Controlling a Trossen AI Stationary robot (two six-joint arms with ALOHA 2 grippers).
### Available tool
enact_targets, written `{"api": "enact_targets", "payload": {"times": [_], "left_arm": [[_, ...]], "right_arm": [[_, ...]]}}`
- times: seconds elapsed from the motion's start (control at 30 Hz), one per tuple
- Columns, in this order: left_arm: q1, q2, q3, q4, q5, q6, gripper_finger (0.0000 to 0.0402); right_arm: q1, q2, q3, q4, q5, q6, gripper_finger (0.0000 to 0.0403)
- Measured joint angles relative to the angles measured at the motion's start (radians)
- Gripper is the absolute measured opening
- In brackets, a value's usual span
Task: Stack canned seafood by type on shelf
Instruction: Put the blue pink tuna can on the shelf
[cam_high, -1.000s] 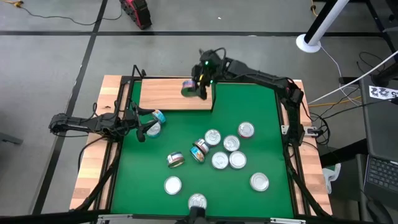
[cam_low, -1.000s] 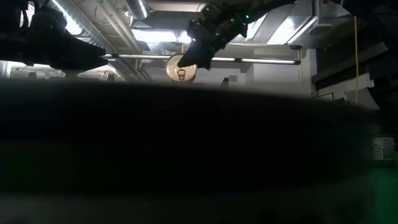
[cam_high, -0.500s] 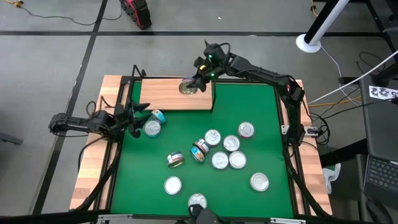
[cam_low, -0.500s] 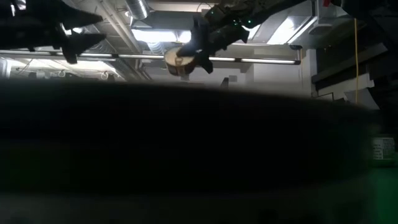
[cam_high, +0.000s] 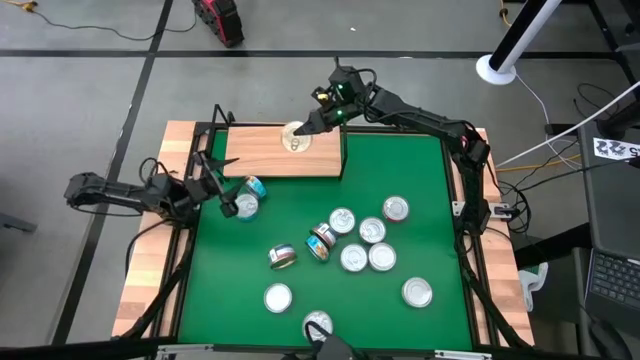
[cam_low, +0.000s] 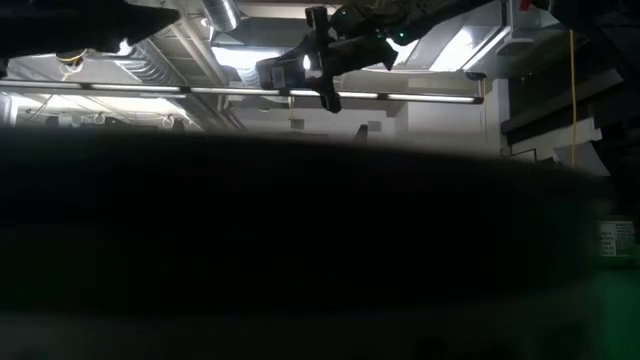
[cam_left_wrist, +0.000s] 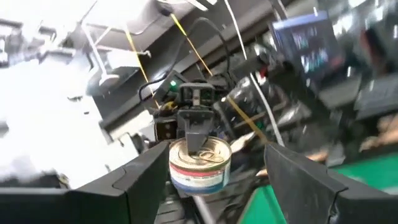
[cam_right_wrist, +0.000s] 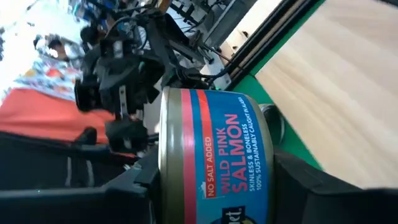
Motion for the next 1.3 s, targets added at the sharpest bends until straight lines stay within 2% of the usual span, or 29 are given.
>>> {"api": "enact_targets", "payload": {"times": [0.17, 0.37, 0.57, 0.67, 0.77, 0.87, 1.3], "left_arm": [[0.000, 0.204, 0.101, 0.001, 0.000, 0.225, 0.0260], [0.000, 0.468, 0.222, -0.001, -0.010, 0.502, 0.0260], [0.000, 0.680, 0.305, 0.011, -0.128, 0.739, 0.0260], [0.000, 0.762, 0.329, 0.107, -0.168, 0.840, 0.0260], [0.000, 0.820, 0.340, 0.219, -0.177, 0.943, 0.0260], [0.008, 0.849, 0.351, 0.264, -0.178, 0.999, 0.0260], [0.139, 0.868, 0.354, 0.257, -0.181, 1.012, 0.0260]], "right_arm": [[0.000, 0.000, 0.000, -0.003, -0.011, 0.118, 0.0194], [0.000, 0.000, 0.000, -0.004, -0.012, 0.179, 0.0184], [0.000, 0.000, 0.000, -0.004, -0.022, 0.236, 0.0192], [0.000, 0.000, 0.000, -0.006, -0.034, 0.249, 0.0194], [0.000, 0.000, 0.000, -0.008, -0.035, 0.251, 0.0190], [0.000, 0.000, 0.000, -0.011, -0.035, 0.252, 0.0185], [0.001, 0.000, 0.000, -0.010, -0.069, 0.297, 0.0193]]}}
